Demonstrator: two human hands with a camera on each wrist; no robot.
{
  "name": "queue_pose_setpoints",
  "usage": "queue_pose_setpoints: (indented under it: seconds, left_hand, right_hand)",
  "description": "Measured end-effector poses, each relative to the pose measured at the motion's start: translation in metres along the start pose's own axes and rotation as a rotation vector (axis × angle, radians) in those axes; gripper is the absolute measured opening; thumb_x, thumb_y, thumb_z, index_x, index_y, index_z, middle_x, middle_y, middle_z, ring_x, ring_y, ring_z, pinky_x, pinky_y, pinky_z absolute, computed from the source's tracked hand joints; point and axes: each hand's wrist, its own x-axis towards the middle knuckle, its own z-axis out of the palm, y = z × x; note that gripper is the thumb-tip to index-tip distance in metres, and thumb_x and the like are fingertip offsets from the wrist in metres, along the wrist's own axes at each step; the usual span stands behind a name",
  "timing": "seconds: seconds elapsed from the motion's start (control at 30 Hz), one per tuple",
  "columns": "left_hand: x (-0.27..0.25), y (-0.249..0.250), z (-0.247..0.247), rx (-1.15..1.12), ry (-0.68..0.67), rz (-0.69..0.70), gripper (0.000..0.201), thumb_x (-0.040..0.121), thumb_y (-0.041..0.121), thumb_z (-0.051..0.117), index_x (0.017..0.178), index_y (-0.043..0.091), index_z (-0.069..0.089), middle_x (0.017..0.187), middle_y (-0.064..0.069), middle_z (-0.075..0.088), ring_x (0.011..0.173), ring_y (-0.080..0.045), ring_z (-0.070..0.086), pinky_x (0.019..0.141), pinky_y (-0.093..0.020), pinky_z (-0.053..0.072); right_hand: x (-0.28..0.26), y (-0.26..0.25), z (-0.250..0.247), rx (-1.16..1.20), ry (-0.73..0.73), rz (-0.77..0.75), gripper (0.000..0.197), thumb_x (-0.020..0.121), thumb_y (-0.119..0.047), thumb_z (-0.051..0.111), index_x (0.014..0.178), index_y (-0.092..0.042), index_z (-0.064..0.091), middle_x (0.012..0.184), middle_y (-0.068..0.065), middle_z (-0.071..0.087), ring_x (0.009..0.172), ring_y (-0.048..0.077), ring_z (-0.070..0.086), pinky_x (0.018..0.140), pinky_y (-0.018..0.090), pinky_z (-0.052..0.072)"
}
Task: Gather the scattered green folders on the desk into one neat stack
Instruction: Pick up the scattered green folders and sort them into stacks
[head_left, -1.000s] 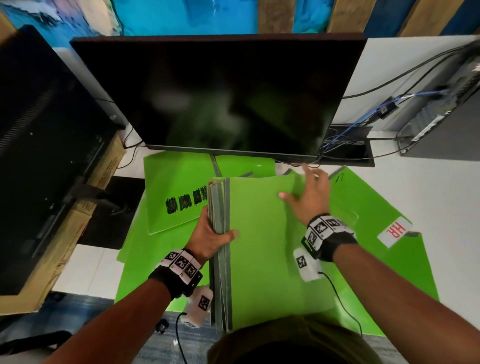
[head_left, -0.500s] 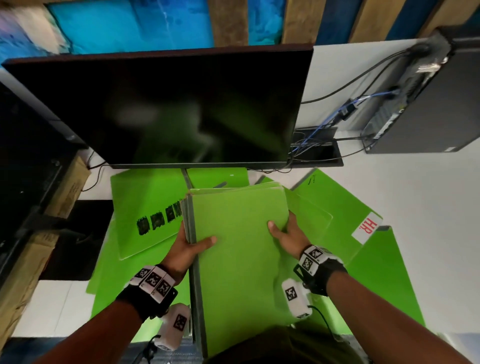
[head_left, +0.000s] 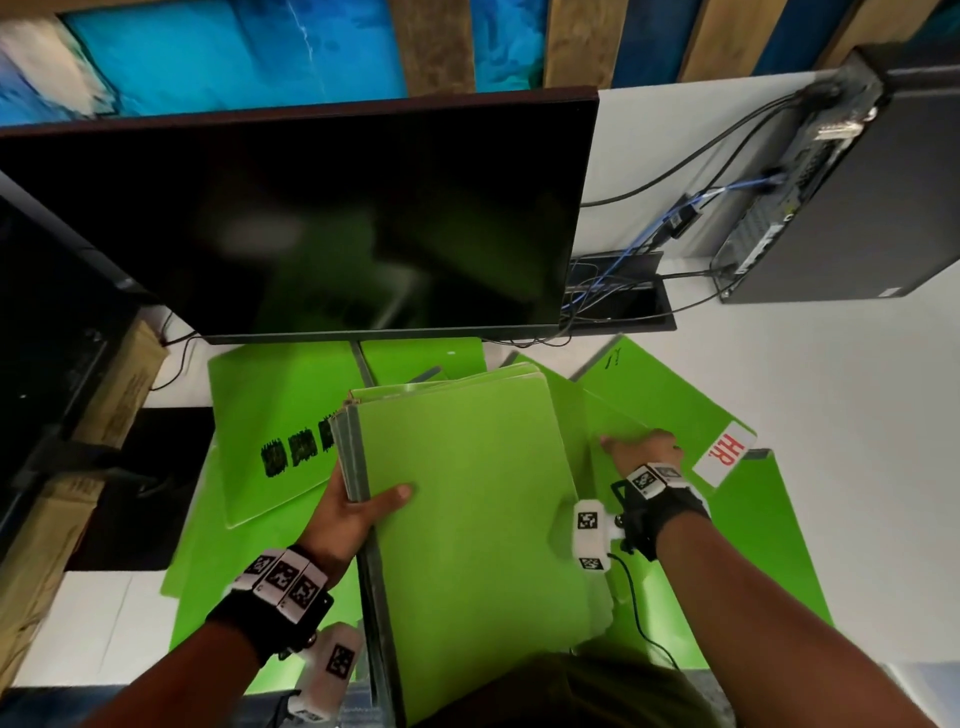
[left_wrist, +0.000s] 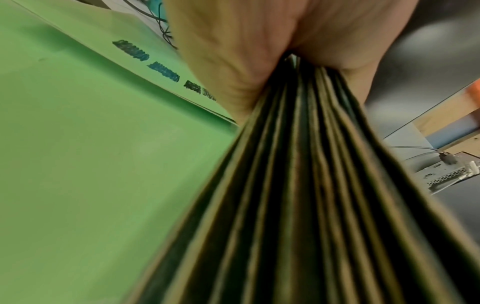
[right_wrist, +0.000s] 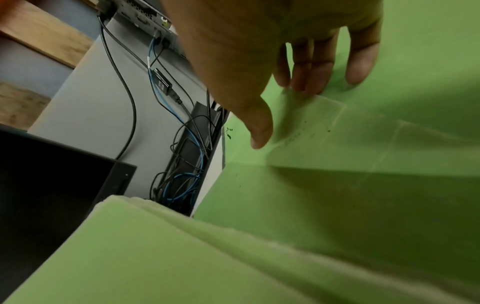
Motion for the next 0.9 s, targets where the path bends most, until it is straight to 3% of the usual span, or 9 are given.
queue_pose_setpoints:
  seconds: [0.13,0.33,0.4,0.47,0.6,0.7,0.73,0.8,0.9]
  left_hand:
    - [0.003,0.002,0.003,0.047,0.003,0.005,0.064,0.067,0.014,0.084,0.118,0.034,0.05,0.098,0.02,0.073,0.091,-0.003,0.07,0.091,-0.034,0.051]
    - [0.002,0.0,0.001,0.008,0.023,-0.021,0.089,0.043,0.04,0.093,0.122,0.032,0.053,0.111,0.01,0.072,0.1,-0.011,0.069,0.087,-0.032,0.053]
    - [0.003,-0.001,0.001,0.016,0.035,-0.01,0.074,0.061,0.023,0.087,0.125,0.028,0.052,0.111,0.007,0.072,0.1,-0.012,0.069,0.089,-0.035,0.052]
    - [0.004,-0.003,0.001,0.024,0.048,-0.008,0.063,0.072,0.005,0.077,0.125,0.027,0.051,0.109,0.008,0.071,0.098,-0.01,0.069,0.09,-0.035,0.052]
    - [0.003,-0.001,0.001,0.032,0.029,-0.006,0.061,0.067,0.015,0.084,0.116,0.035,0.053,0.106,0.011,0.073,0.097,-0.006,0.069,0.085,-0.028,0.053]
    - [0.002,0.0,-0.001,0.023,0.03,-0.022,0.072,0.057,0.028,0.089,0.119,0.036,0.052,0.113,0.007,0.071,0.104,-0.013,0.067,0.091,-0.034,0.052]
    - [0.002,0.0,-0.001,0.01,0.03,-0.018,0.077,0.053,0.033,0.091,0.119,0.035,0.052,0.115,0.006,0.07,0.105,-0.015,0.067,0.093,-0.037,0.051]
    - [0.002,0.001,-0.001,0.0,0.023,-0.023,0.093,0.039,0.045,0.094,0.121,0.033,0.053,0.116,0.005,0.07,0.106,-0.018,0.067,0.093,-0.041,0.05]
    - [0.004,0.003,-0.001,0.022,0.024,-0.024,0.091,0.048,0.037,0.092,0.127,0.028,0.05,0.116,0.003,0.07,0.105,-0.018,0.067,0.095,-0.044,0.05]
  right_hand:
    - [0.01,-0.003,-0.006,-0.056,-0.114,-0.038,0.07,0.076,-0.042,0.075,0.123,0.005,0.053,0.127,0.018,0.059,0.112,0.034,0.059,0.093,0.038,0.051]
    - [0.014,-0.008,-0.014,0.13,-0.333,-0.016,0.06,0.075,-0.038,0.076,0.124,-0.009,0.058,0.129,0.014,0.059,0.107,0.034,0.06,0.088,0.038,0.049]
    - [0.011,-0.01,-0.016,0.153,-0.364,-0.008,0.061,0.071,-0.04,0.078,0.122,-0.011,0.059,0.129,0.016,0.058,0.104,0.035,0.061,0.085,0.045,0.053]
    - [0.013,-0.007,-0.015,0.222,-0.382,0.007,0.067,0.075,-0.036,0.076,0.13,-0.008,0.052,0.134,0.016,0.053,0.11,0.032,0.056,0.077,0.04,0.052]
    - [0.003,-0.002,-0.007,0.025,-0.336,-0.046,0.04,0.09,-0.044,0.058,0.079,-0.006,0.053,0.081,0.012,0.058,0.089,0.026,0.058,0.081,0.035,0.051]
    - [0.003,0.002,-0.005,0.051,-0.234,-0.131,0.039,0.094,-0.033,0.054,0.063,-0.012,0.047,0.072,0.01,0.057,0.074,0.028,0.055,0.073,0.036,0.049]
    - [0.008,0.005,-0.013,0.084,-0.184,-0.136,0.036,0.094,-0.029,0.053,0.066,-0.007,0.053,0.078,0.015,0.062,0.077,0.031,0.057,0.077,0.038,0.049]
    - [0.024,0.015,-0.036,0.168,-0.053,-0.094,0.034,0.095,-0.025,0.051,0.102,0.006,0.062,0.111,0.025,0.062,0.103,0.037,0.059,0.09,0.04,0.044]
    - [0.051,0.033,-0.071,0.2,0.04,-0.023,0.052,0.094,-0.027,0.052,0.132,0.006,0.045,0.135,0.025,0.05,0.125,0.038,0.048,0.102,0.042,0.038]
